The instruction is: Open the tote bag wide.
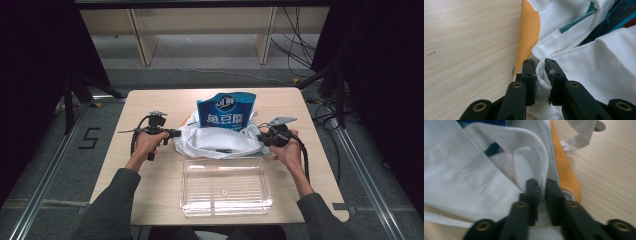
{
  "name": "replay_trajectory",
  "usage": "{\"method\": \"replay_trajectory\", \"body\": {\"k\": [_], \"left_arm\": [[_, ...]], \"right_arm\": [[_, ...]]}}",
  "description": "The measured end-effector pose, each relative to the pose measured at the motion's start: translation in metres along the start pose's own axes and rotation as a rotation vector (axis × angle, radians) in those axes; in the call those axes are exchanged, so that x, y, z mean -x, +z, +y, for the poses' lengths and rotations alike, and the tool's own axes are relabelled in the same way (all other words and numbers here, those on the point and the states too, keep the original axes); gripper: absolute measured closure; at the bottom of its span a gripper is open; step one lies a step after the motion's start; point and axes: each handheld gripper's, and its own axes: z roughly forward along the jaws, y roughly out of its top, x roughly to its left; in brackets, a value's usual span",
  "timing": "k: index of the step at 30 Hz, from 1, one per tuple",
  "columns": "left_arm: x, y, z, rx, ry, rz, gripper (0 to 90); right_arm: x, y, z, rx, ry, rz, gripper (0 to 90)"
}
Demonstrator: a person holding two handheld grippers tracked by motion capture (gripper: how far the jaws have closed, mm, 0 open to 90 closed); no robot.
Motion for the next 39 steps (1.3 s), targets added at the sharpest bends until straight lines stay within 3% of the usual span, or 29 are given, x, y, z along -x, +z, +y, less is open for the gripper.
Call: {"method": "replay_trajectory", "body": {"k": [2,3,4,5,8,9,12,13,14,17,19,21,24,25,27,28,29,31,33,34,35,36,37,39], "left_arm": [[0.0,-0.004,0.002,0.006,0.003,-0.004,70.4],[0.0,-0.007,0.003,-0.009,0.022,-0.012,63.1],[0.001,-0.011,0.005,-0.001,0.023,-0.007,63.1],[0.003,-0.015,0.007,0.028,0.007,-0.011,53.4],[0.005,-0.031,0.019,0.07,0.003,-0.06,50.2],[0.007,-0.033,0.024,0.084,0.007,-0.046,48.9],[0.013,-0.03,0.038,0.088,0.028,-0.044,50.0],[0.016,-0.026,0.042,0.088,0.027,-0.036,49.9],[0.019,-0.021,0.046,0.08,0.028,-0.044,49.9],[0.025,-0.007,0.055,0.014,0.058,-0.062,50.2],[0.027,0.003,0.059,-0.015,0.073,-0.055,50.8],[0.025,0.008,0.06,-0.025,0.064,-0.052,54.8],[0.022,0.013,0.058,-0.035,0.073,-0.033,61.0],[0.02,0.014,0.057,-0.046,0.088,-0.025,64.6],[0.019,0.015,0.057,-0.038,0.076,-0.011,75.0],[0.018,0.016,0.056,-0.043,0.084,-0.006,79.6],[0.018,0.017,0.057,-0.055,0.083,0.002,81.7],[0.019,0.022,0.056,-0.064,0.093,0.015,84.7],[0.019,0.026,0.055,-0.078,0.098,0.027,87.3],[0.019,0.029,0.054,-0.087,0.103,0.037,87.3],[0.018,0.032,0.053,-0.089,0.097,0.035,87.9],[0.017,0.034,0.052,-0.093,0.092,0.035,88.2],[0.016,0.036,0.052,-0.106,0.097,0.037,88.4],[0.016,0.039,0.051,-0.111,0.089,0.049,88.4]], "right_arm": [[0.001,-0.01,0.007,0.036,0.008,-0.001,61.8],[0.001,-0.026,0.016,0.079,-0.002,0.002,58.2],[0.001,-0.026,0.016,0.079,-0.002,0.002,58.2],[-0.003,-0.041,0.025,0.131,0.005,0.003,54.9],[-0.011,-0.052,0.032,0.164,-0.017,0.045,55.4],[-0.017,-0.055,0.035,0.176,-0.027,0.07,55.9],[-0.036,-0.05,0.042,0.153,-0.066,0.144,56.1],[-0.05,-0.042,0.047,0.155,-0.101,0.177,54.8],[-0.05,-0.042,0.047,0.155,-0.101,0.177,54.8],[-0.061,-0.031,0.054,0.135,-0.122,0.237,52.8],[-0.067,-0.022,0.059,0.125,-0.129,0.238,50.9],[-0.073,-0.01,0.064,0.094,-0.13,0.265,50.9],[-0.075,-0.002,0.063,0.062,-0.136,0.269,54.3],[-0.073,0.001,0.063,0.041,-0.149,0.274,60.4],[-0.074,0.005,0.06,0.01,-0.168,0.311,77.1],[-0.073,0.008,0.059,-0.011,-0.193,0.322,80.0],[-0.074,0.012,0.059,-0.036,-0.184,0.334,82.4],[-0.074,0.019,0.058,-0.083,-0.164,0.371,85.8],[-0.074,0.031,0.06,-0.159,-0.211,0.377,88.8],[-0.074,0.031,0.06,-0.159,-0.211,0.377,88.8],[-0.076,0.034,0.06,-0.193,-0.209,0.376,89.7],[-0.073,0.037,0.06,-0.228,-0.246,0.378,90.0],[-0.073,0.044,0.062,-0.243,-0.269,0.396,90.0],[-0.072,0.045,0.062,-0.253,-0.269,0.4,90.0]]}}
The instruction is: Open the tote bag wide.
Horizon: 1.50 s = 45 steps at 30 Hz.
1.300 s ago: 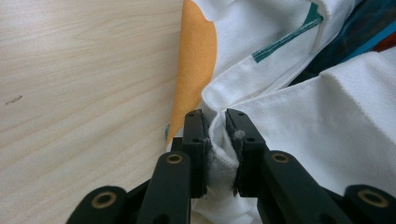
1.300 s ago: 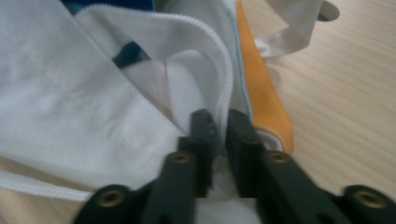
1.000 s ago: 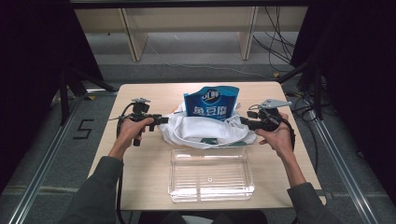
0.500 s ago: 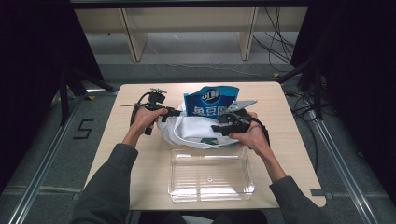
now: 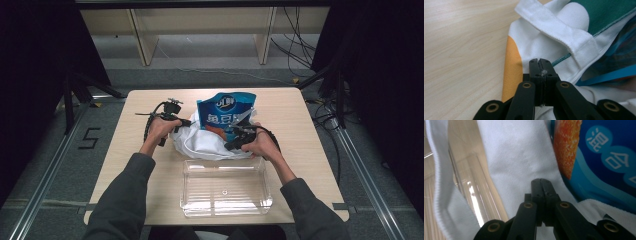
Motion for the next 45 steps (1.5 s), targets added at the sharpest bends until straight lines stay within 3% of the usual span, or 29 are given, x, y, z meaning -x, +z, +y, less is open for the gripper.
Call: {"method": "replay_trajectory", "body": {"k": [4,5,6,7,8,10,14,17,19,23,25,27,29,31,32,33,34,37,39,42,45], "left_arm": [[0.003,-0.006,0.001,0.021,0.008,-0.005,86.3],[0.003,-0.01,0.001,0.031,0.009,-0.008,81.7],[0.004,-0.016,0.001,0.047,0.007,-0.021,77.5],[0.005,-0.024,0.001,0.055,0.019,-0.041,73.5],[0.007,-0.031,0.001,0.075,0.024,-0.043,70.0],[0.011,-0.047,-0.001,0.123,0.017,-0.048,59.5],[0.021,-0.077,-0.009,0.2,0.024,-0.084,53.2],[0.029,-0.09,-0.022,0.186,0.008,-0.144,50.4],[0.034,-0.092,-0.033,0.157,-0.006,-0.205,49.7],[0.037,-0.088,-0.051,0.125,-0.067,-0.313,48.3],[0.037,-0.086,-0.055,0.13,-0.091,-0.35,47.7],[0.038,-0.084,-0.057,0.123,-0.086,-0.347,48.6],[0.039,-0.081,-0.059,0.112,-0.06,-0.338,59.1],[0.043,-0.075,-0.063,0.121,-0.021,-0.296,73.9],[0.045,-0.072,-0.065,0.128,-0.015,-0.283,80.1],[0.046,-0.069,-0.066,0.126,-0.001,-0.264,82.9],[0.047,-0.063,-0.068,0.134,0.022,-0.255,84.7],[0.049,-0.051,-0.071,0.121,0.024,-0.184,86.1],[0.049,-0.04,-0.07,0.113,0.025,-0.16,86.3],[0.052,-0.029,-0.07,0.062,0.101,-0.098,86.3],[0.056,-0.021,-0.074,0.062,0.127,-0.074,86.3]], "right_arm": [[0.0,0.003,0.001,-0.019,-0.001,0.002,90.0],[-0.002,0.001,0.0,-0.01,0.018,-0.01,89.8],[-0.001,-0.001,0.001,0.019,-0.008,-0.01,87.6],[-0.003,-0.007,0.0,0.024,0.017,-0.023,85.0],[-0.008,-0.013,0.0,0.054,0.077,-0.03,81.6],[-0.01,-0.022,0.0,0.108,0.056,-0.028,76.0],[-0.016,-0.053,-0.005,0.199,0.057,-0.075,71.7],[-0.016,-0.074,-0.016,0.229,0.088,-0.118,68.7],[-0.011,-0.085,-0.027,0.249,0.094,-0.173,68.2],[-0.004,-0.097,-0.049,0.267,0.13,-0.186,67.8],[-0.003,-0.098,-0.056,0.26,0.151,-0.181,67.6],[-0.001,-0.099,-0.06,0.281,0.157,-0.194,67.6],[0.0,-0.101,-0.062,0.274,0.154,-0.2,67.6],[0.0,-0.102,-0.063,0.276,0.152,-0.206,67.6],[-0.002,-0.102,-0.064,0.272,0.176,-0.201,67.6],[0.001,-0.103,-0.065,0.275,0.149,-0.223,67.7],[0.002,-0.103,-0.066,0.267,0.152,-0.229,67.6],[0.006,-0.101,-0.069,0.23,0.155,-0.254,68.5],[0.009,-0.097,-0.072,0.246,0.171,-0.275,69.2],[0.014,-0.091,-0.079,0.231,0.196,-0.291,69.2],[0.016,-0.091,-0.082,0.204,0.221,-0.285,69.2]]}}
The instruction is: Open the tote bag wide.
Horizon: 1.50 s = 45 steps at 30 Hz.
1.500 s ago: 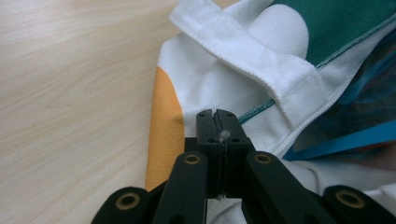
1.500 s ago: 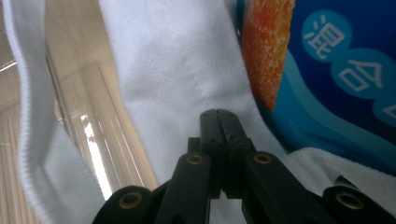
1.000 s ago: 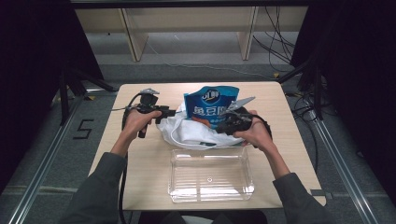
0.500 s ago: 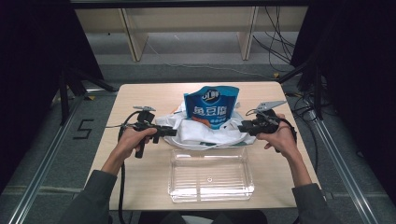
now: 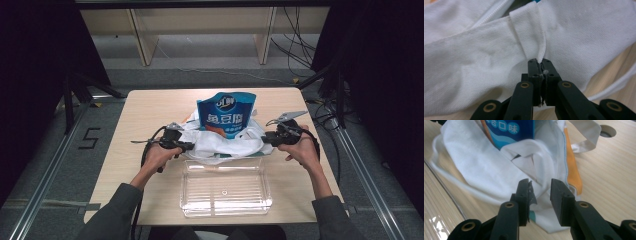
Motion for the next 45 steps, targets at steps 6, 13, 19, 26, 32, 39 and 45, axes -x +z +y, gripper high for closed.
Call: {"method": "replay_trajectory", "body": {"k": [6,13,19,26,32,39,45], "left_arm": [[-0.002,-0.001,-0.005,0.0,0.026,-0.002,86.2],[0.0,-0.002,-0.005,0.003,0.036,-0.003,84.0],[0.003,-0.021,-0.001,0.082,0.02,-0.02,64.4],[0.006,-0.059,-0.004,0.167,-0.012,-0.029,46.6],[0.01,-0.085,-0.029,0.189,-0.05,-0.005,35.8],[0.026,-0.088,-0.056,0.16,-0.067,0.008,31.5],[0.043,-0.093,-0.074,0.131,-0.022,0.043,25.8]], "right_arm": [[0.003,0.001,-0.001,0.0,0.007,-0.004,69.2],[0.001,0.0,0.0,0.029,0.033,0.001,68.9],[0.004,-0.008,0.003,0.043,0.014,0.001,63.3],[0.002,-0.016,0.005,0.09,0.023,-0.008,55.9],[0.001,-0.023,0.009,0.11,0.012,-0.007,52.5],[-0.003,-0.027,0.014,0.131,0.01,-0.003,49.0],[-0.006,-0.027,0.017,0.132,0.001,-0.004,46.0]]}}
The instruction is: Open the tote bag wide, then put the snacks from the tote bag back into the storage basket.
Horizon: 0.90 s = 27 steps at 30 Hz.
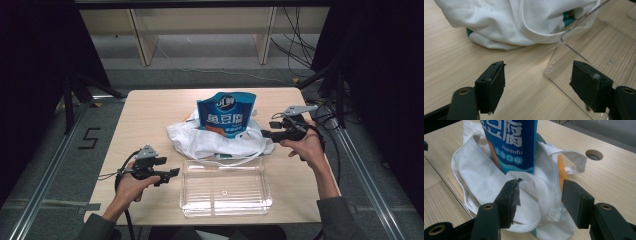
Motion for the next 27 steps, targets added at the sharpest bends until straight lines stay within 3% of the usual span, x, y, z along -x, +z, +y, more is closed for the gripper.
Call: {"method": "replay_trajectory", "body": {"k": [2,3,5,7,8,9,10,11,14,16,17,18,20,22,23,27], "left_arm": [[0.003,-0.003,-0.003,-0.001,0.028,0.006,25.8],[0.006,-0.004,-0.005,0.008,0.005,0.014,25.8],[0.006,-0.007,-0.009,0.0,0.044,0.033,24.7],[0.006,-0.01,-0.012,-0.021,0.058,0.034,24.4],[0.01,-0.009,-0.015,-0.002,0.016,0.036,24.3],[0.01,-0.01,-0.018,0.003,0.023,0.039,24.3],[0.01,-0.011,-0.02,-0.001,0.034,0.042,24.3],[0.011,-0.012,-0.022,-0.005,0.018,0.043,24.3],[0.011,-0.017,-0.026,-0.016,0.049,0.061,24.2],[0.011,-0.019,-0.028,0.002,0.028,0.059,24.0],[0.011,-0.02,-0.029,-0.005,0.02,0.065,23.9],[0.01,-0.021,-0.031,-0.005,0.033,0.066,23.7],[0.012,-0.02,-0.034,0.002,0.017,0.063,23.7],[0.013,-0.02,-0.036,-0.001,0.02,0.076,23.6],[0.012,-0.021,-0.036,-0.028,0.043,0.075,23.6],[0.013,-0.019,-0.036,-0.023,0.052,0.082,23.5]], "right_arm": [[0.001,0.001,0.002,0.006,-0.022,0.0,44.8],[0.0,0.001,0.002,-0.001,-0.019,0.0,43.8],[0.0,0.001,0.004,0.004,-0.034,-0.001,43.2],[0.0,0.001,0.006,-0.009,-0.038,0.003,42.6],[-0.001,0.002,0.006,-0.003,-0.035,-0.004,42.4],[0.0,0.002,0.008,-0.013,-0.05,0.006,41.9],[-0.004,0.002,0.009,-0.024,-0.022,0.008,41.2],[-0.003,0.003,0.01,-0.013,-0.041,0.008,40.7],[-0.005,0.005,0.015,-0.014,-0.044,0.007,38.2],[-0.008,0.005,0.018,-0.035,-0.041,0.018,36.5],[-0.006,0.006,0.019,-0.016,-0.068,0.011,35.6],[-0.006,0.006,0.021,-0.029,-0.067,0.019,35.1],[-0.004,0.006,0.025,-0.03,-0.075,0.022,34.0],[-0.003,0.004,0.032,-0.044,-0.086,0.021,33.1],[-0.003,0.002,0.036,-0.052,-0.083,0.019,32.6],[-0.001,-0.006,0.054,-0.065,-0.099,0.009,31.2]]}}
